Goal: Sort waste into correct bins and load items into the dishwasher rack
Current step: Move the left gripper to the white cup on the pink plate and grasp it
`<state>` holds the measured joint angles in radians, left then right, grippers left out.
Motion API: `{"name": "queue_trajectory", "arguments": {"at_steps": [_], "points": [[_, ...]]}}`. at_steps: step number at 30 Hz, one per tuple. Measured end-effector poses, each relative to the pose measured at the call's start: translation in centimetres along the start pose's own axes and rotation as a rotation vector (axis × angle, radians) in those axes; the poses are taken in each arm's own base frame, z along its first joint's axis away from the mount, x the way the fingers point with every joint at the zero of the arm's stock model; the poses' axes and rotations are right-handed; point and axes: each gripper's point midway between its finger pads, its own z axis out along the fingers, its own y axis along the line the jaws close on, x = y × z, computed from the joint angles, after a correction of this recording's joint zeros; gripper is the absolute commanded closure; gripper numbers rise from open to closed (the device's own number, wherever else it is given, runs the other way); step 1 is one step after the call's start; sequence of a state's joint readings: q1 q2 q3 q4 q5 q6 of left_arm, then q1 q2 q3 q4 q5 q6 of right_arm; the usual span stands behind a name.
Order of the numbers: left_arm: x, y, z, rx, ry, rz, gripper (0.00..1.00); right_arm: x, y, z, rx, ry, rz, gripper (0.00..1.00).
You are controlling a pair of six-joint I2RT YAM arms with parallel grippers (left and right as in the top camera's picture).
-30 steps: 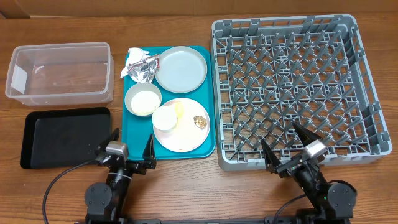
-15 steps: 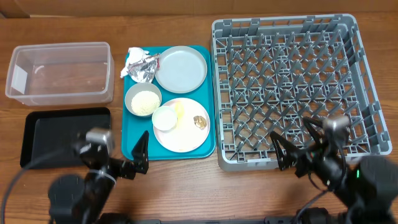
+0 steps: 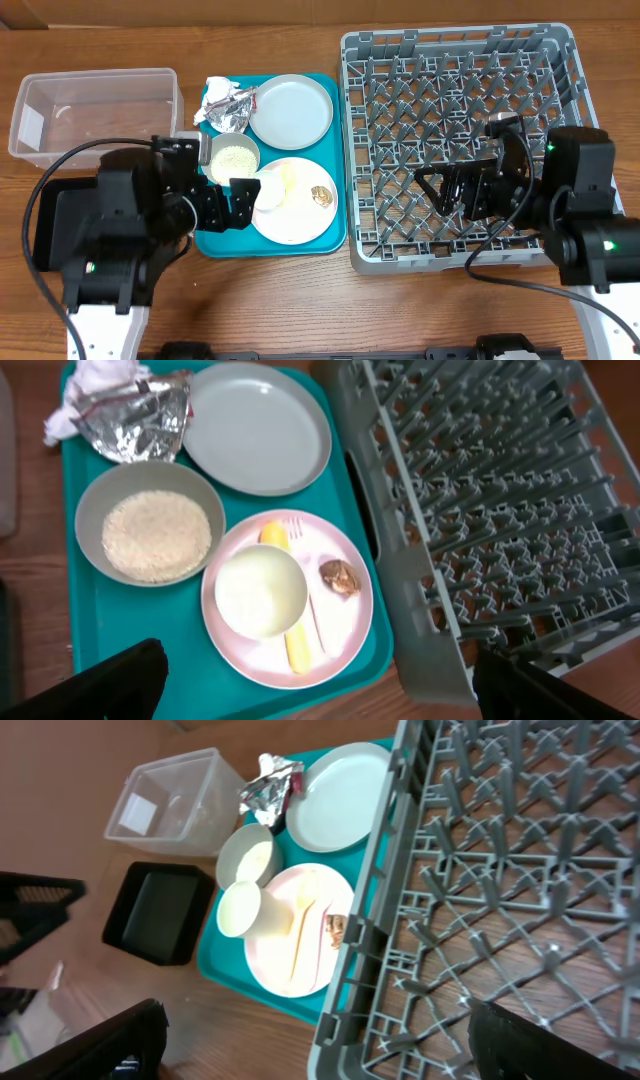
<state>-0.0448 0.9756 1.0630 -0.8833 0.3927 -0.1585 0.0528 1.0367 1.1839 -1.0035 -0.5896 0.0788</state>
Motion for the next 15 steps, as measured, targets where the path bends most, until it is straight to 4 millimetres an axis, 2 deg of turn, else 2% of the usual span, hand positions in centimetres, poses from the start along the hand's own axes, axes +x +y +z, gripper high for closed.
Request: {"name": "queue_trajectory", "arguments": {"at_steps": [4, 5, 7, 9, 14, 15], "points": [[0.7, 1.5, 1.5, -0.053, 0.065, -0.028, 0.0, -0.2, 0.1, 0.2, -0.009, -0.001, -0.001, 0.0], [1.0, 2.0, 1.9, -0.075, 0.084, -0.036, 0.03, -0.2, -0.1, 0.2, 0.002, -0.003, 0.009, 0.0], [1.6, 3.1, 2.8, -0.118, 0.127, -0.054, 0.27, -0.3, -0.9, 0.1, 0.047, -0.01, 0.041, 0.0], [2.4, 4.1, 3.7, -0.152, 0.179, -0.078, 0.4, -0.2, -2.3, 0.0, 0.128, -0.013, 0.097, 0.0], [4.0, 5.8, 6.1, -0.197, 0.291, -0.126, 0.37, -0.1, -4.7, -0.5, 0.269, -0.029, 0.181, 0.0], [4.1, 6.1, 6.6, -0.2, 0.303, -0.129, 0.42, -0.1, -4.9, -0.5, 0.283, -0.032, 0.188, 0.0]]}}
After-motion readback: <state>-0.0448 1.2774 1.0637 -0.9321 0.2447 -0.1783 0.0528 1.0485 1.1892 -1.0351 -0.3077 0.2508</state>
